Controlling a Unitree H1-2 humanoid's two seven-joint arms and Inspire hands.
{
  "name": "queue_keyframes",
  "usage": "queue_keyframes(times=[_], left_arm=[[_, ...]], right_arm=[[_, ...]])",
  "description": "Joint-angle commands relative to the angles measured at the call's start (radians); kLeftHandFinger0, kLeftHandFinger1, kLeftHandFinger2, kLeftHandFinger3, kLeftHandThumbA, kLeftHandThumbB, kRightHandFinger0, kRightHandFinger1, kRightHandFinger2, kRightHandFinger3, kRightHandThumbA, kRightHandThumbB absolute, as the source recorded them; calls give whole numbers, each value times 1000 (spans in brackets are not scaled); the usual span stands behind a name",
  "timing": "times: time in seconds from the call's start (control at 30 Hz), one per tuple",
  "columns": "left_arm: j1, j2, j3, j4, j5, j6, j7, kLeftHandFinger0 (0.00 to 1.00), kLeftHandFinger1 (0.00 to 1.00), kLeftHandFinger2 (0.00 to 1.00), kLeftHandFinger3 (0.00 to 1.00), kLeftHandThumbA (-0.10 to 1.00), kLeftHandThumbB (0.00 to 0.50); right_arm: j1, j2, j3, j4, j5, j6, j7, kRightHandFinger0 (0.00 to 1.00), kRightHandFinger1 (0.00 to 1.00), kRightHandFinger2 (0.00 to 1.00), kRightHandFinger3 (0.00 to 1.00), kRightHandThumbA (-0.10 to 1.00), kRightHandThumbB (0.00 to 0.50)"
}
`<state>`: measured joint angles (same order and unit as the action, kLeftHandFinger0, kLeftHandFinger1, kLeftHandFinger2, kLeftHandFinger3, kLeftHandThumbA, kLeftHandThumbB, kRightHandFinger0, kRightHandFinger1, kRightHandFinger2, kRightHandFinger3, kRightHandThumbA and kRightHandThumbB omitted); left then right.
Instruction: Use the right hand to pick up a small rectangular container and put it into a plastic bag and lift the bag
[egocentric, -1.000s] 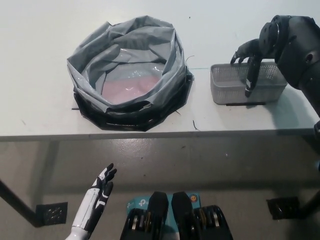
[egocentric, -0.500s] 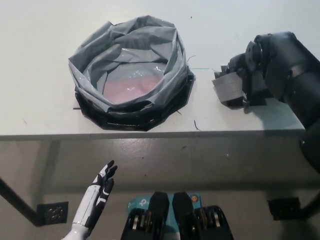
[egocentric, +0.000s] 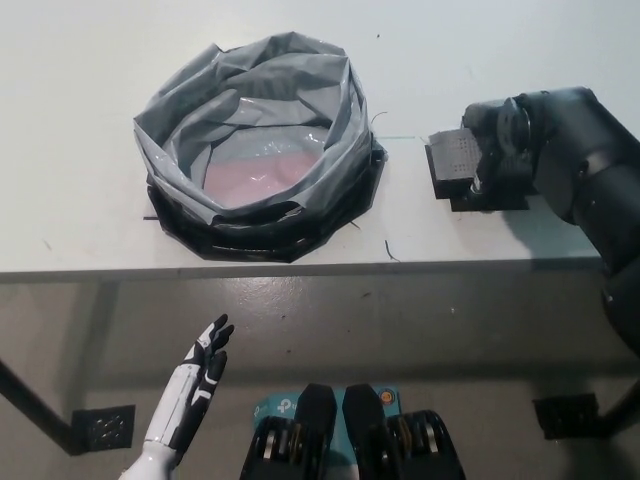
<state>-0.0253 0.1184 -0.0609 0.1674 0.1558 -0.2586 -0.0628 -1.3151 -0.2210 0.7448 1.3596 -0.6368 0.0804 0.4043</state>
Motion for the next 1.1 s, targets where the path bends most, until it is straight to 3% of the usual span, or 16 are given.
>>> queue_keyframes(times=[0.0, 0.1, 0.13, 0.17, 0.23, 0.27, 0.33, 0.37, 0.4, 0.43, 0.47, 0.6, 0.77, 0.9, 0.97, 1.07], left_arm=[[-20, 6, 4, -17, 4, -21, 13, 1000, 1000, 1000, 1000, 1000, 348], [-21, 7, 3, -18, 5, -18, 12, 1000, 1000, 1000, 1000, 1000, 353], [-21, 8, 4, -18, 5, -18, 12, 1000, 1000, 1000, 1000, 1000, 343], [-21, 8, 4, -20, 6, -19, 13, 1000, 1000, 1000, 1000, 1000, 333], [-21, 9, 4, -22, 9, -18, 14, 1000, 1000, 1000, 1000, 1000, 332], [-21, 9, 4, -23, 9, -17, 14, 1000, 1000, 1000, 1000, 1000, 332], [-24, 6, 7, -13, -3, -23, 12, 1000, 1000, 1000, 1000, 1000, 340], [-27, 7, 8, -12, -4, -24, 12, 1000, 1000, 1000, 1000, 1000, 335], [-29, 8, 9, -12, -4, -24, 12, 1000, 1000, 1000, 1000, 1000, 335], [-30, 9, 10, -11, -2, -25, 14, 1000, 1000, 1000, 1000, 1000, 340], [-29, 9, 9, -11, -1, -26, 14, 1000, 1000, 1000, 1000, 1000, 334], [-23, 8, 9, -13, -9, -30, 10, 1000, 1000, 1000, 1000, 1000, 335], [-26, 10, 9, -16, -11, -22, 6, 1000, 1000, 1000, 1000, 1000, 338], [-24, 8, 8, -17, -5, -24, 10, 1000, 1000, 1000, 1000, 1000, 338], [-18, 5, 10, -18, -11, -24, 10, 1000, 1000, 1000, 1000, 1000, 345], [-10, 7, 8, -20, -11, -24, 7, 1000, 1000, 1000, 1000, 1000, 341]], right_arm=[[23, -37, -18, -2, -18, -31, -139, 440, 555, 609, 788, -100, 155], [18, -44, -29, -9, -12, -45, -159, 487, 605, 625, 654, -100, 133], [14, -47, -47, -11, 4, -55, -168, 316, 452, 508, 576, -100, 126], [10, -51, -76, -15, 31, -68, -176, 163, 298, 339, 392, -100, 145], [2, -60, -128, -24, 76, -94, -185, 19, 274, 408, 387, -100, 142], [1, -62, -141, -26, 81, -103, -184, 19, 274, 408, 387, -100, 142], [-29, -73, -304, -59, 217, -79, -119, 0, 306, 620, 468, -100, 149], [-40, -71, -347, -68, 247, -56, -116, 30, 392, 730, 585, -100, 176], [-48, -69, -379, -74, 267, -40, -113, 30, 392, 730, 585, -100, 176], [-66, -69, -449, -86, 316, -28, -87, 50, 500, 893, 760, -100, 166], [-81, -68, -506, -95, 366, -18, -72, 55, 520, 939, 838, -100, 168], [-114, -66, -664, -180, 466, 19, -46, 131, 634, 1000, 1000, -100, 168], [-114, -65, -746, -314, 496, 54, -10, 165, 648, 972, 1000, -100, 206], [-111, -60, -800, -416, 529, 122, 13, 75, 527, 871, 956, -100, 201], [-112, -47, -863, -456, 587, 178, 19, 1, 473, 877, 955, -100, 170], [-110, -35, -911, -495, 627, 223, 13, 0, 457, 895, 969, -100, 174]])
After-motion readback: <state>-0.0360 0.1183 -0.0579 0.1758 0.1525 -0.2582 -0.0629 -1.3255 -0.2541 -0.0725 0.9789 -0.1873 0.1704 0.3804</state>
